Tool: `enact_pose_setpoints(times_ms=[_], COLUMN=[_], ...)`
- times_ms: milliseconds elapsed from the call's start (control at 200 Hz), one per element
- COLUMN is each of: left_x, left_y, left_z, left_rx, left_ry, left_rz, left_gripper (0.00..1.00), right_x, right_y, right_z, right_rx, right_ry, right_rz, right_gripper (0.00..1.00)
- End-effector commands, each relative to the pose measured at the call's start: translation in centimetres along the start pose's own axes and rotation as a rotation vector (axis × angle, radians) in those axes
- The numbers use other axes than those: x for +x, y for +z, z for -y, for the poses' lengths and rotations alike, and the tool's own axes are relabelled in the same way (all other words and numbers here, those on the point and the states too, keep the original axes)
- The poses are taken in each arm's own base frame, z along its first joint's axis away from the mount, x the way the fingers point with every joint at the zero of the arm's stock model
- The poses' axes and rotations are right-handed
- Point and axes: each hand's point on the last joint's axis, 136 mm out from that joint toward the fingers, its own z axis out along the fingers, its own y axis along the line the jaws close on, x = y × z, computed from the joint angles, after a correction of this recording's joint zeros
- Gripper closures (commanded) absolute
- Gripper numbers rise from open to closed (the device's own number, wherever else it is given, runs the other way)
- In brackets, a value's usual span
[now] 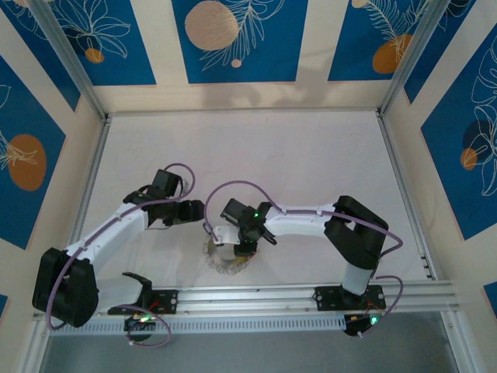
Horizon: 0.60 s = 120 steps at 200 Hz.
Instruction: Put the keys on the keyring
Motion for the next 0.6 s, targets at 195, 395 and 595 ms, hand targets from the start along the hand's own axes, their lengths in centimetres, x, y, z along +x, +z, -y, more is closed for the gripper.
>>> enact_pose_setpoints(times_ms=[195, 395, 595], left_x=[0.1, 0.2, 0.0], left_y=[-0.1, 0.0, 0.0], left_z=[-1.6, -1.7, -1.7], left_rx=[-0.072, -0.076, -0.078], left_ry=[0.015, 0.015, 0.018], left_rz=[-0.005, -0.008, -0.004], left_gripper=[0.26, 0.26, 0.26], right_x=[1.8, 2.8, 4.1], right_y=[-1.6, -2.0, -2.5], right_z=[1.4, 1.5, 1.7], right_rx=[0.097, 0.098, 0.099], right_ry=[0.038, 0.09, 0.14], right_rz=[-0.071, -0.069, -0.074], right_gripper=[0.62, 0.66, 0.69])
